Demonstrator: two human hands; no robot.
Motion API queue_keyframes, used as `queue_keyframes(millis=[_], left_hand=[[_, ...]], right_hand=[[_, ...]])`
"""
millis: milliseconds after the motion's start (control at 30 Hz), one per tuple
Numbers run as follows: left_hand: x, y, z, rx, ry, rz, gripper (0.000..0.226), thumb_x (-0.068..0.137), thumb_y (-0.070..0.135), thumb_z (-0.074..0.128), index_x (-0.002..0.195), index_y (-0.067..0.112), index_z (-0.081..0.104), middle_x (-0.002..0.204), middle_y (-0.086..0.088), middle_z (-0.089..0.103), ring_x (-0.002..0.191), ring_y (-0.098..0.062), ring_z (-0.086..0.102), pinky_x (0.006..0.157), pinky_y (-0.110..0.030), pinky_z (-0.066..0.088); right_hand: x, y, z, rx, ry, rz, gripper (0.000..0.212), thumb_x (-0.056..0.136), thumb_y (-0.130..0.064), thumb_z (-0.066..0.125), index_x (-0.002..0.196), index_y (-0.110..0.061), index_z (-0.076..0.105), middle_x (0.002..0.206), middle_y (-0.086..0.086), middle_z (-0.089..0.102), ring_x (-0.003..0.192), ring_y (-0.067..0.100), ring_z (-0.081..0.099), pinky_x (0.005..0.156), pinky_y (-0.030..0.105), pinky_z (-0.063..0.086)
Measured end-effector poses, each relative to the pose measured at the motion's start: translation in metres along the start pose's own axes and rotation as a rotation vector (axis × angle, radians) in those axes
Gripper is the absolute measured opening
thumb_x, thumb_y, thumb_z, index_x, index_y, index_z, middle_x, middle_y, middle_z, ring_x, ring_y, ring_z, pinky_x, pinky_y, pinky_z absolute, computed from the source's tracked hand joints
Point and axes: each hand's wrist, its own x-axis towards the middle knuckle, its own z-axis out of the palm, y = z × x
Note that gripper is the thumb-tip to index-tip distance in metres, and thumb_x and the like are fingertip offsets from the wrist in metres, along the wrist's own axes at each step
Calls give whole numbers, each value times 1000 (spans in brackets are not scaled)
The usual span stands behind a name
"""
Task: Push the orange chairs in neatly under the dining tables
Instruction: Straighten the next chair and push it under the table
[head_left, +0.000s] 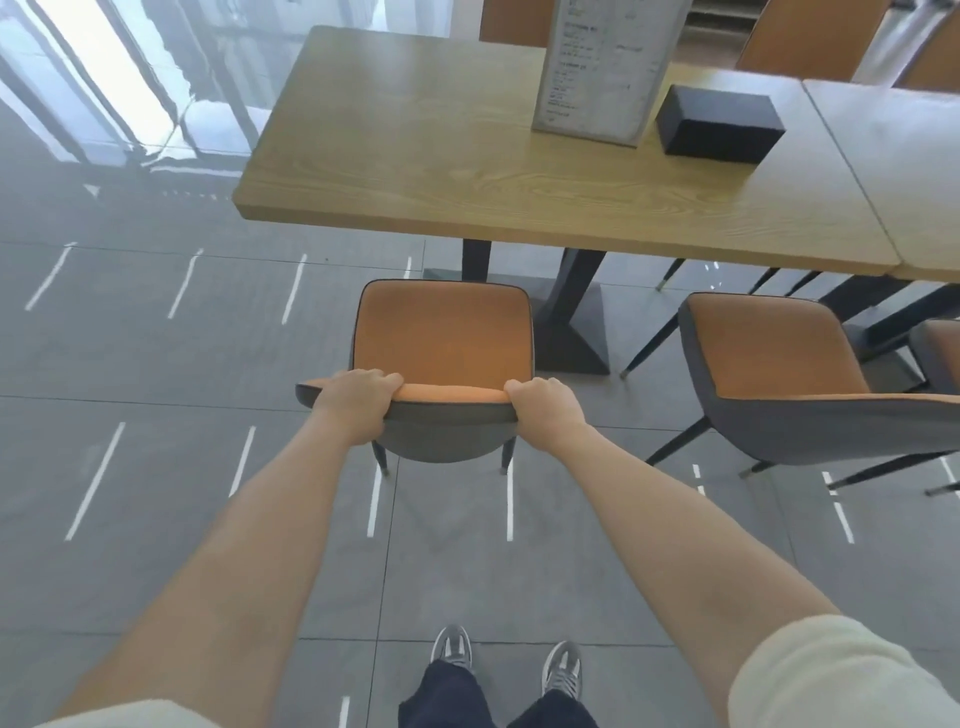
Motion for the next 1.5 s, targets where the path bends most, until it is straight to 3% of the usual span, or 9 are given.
queue_keyframes(millis=[733, 1100, 1233, 1300, 1367, 1433, 1500], left_hand=[[45, 169, -12, -28, 4, 80, 26, 84, 1, 45, 107, 11, 51, 111, -10, 59, 103, -30, 56, 89, -40, 41], [56, 173, -13, -14, 38, 31, 28, 84, -1, 45, 107, 13, 52, 111, -8, 61, 104, -28, 56, 92, -39, 39], [54, 175, -11, -32, 85, 15, 31, 82, 1, 48, 110, 15, 52, 114, -5, 60, 108, -25, 55, 93, -37, 39], [52, 174, -12, -31, 87, 19, 36, 84, 8, 53, 118, 17, 49, 120, -4, 56, 115, -24, 52, 95, -37, 38], [49, 176, -14, -16, 43, 30, 52, 85, 25, 61, 132, 19, 40, 138, -8, 43, 129, -25, 41, 105, -38, 33], [43, 178, -19, -30, -1, 30, 76, 82, 46, 62, 143, 21, 24, 153, -9, 23, 141, -26, 22, 114, -42, 22], [38, 183, -24, -68, -13, 33, 90, 80, 60, 56, 147, 24, 8, 158, -5, 7, 146, -24, 7, 118, -44, 9]], right_hand=[[-64, 163, 6, 2, -42, 46, 23, 86, 3, 42, 103, -5, 55, 101, 15, 66, 93, 34, 61, 78, 38, 49], [-61, 173, 15, 19, 37, 5, 22, 86, 6, 42, 102, -4, 53, 102, 14, 65, 92, 33, 62, 69, 32, 40], [-65, 169, 17, -12, 106, 38, 18, 88, 2, 44, 101, -7, 51, 101, 10, 65, 90, 28, 61, 74, 30, 41], [-67, 166, 19, -6, 126, 86, 17, 91, -3, 46, 107, -8, 49, 112, 11, 61, 101, 27, 57, 85, 31, 43], [-72, 164, 20, -17, 85, 150, 33, 95, -19, 49, 124, -6, 41, 136, 18, 46, 122, 30, 45, 101, 35, 39], [-78, 162, 20, 28, 14, 204, 63, 96, -39, 46, 143, -6, 20, 154, 18, 18, 140, 33, 22, 114, 39, 22], [-86, 160, 20, 87, -16, 232, 79, 95, -52, 37, 149, -9, -1, 158, 14, -2, 145, 30, 1, 118, 39, 5]])
